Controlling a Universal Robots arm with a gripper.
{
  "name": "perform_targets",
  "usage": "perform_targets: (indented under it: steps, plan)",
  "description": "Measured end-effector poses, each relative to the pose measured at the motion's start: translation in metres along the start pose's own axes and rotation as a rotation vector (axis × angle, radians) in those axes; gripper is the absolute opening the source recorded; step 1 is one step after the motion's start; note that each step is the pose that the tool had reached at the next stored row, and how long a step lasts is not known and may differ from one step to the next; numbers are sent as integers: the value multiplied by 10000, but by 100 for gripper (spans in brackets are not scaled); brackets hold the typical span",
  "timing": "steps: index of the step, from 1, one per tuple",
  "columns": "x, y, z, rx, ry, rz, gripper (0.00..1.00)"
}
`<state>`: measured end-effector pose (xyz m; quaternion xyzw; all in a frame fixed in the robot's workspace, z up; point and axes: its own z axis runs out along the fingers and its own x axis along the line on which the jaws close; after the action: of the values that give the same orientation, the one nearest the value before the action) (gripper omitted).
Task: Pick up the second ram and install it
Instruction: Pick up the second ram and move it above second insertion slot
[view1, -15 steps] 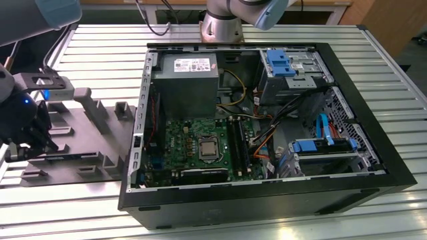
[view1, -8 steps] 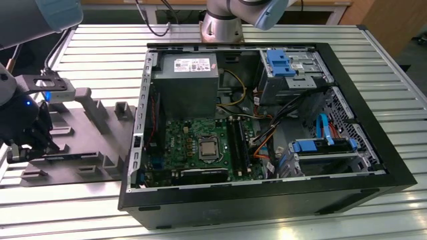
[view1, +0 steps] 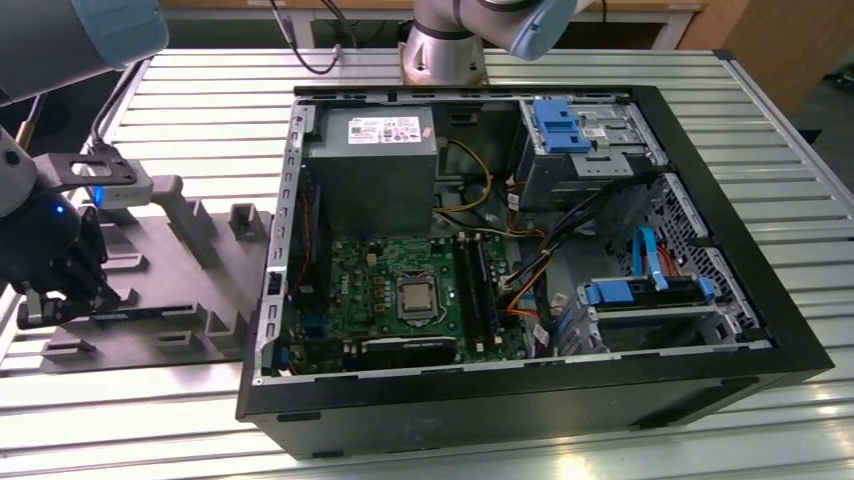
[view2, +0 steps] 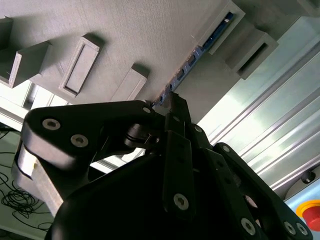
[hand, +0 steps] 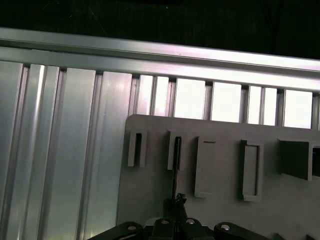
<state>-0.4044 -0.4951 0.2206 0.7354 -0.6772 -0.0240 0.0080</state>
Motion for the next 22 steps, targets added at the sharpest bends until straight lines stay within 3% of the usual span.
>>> perform_targets:
  steps: [5,7,9,10,22]
  plan:
    - [0,0,2,1,-1,0,11]
    - [0,0,2,1,-1,0,23]
    - [0,0,2,1,-1,0,23]
    - [0,0,2,1,-1,0,30]
    - [0,5,47,5,-5,79,30]
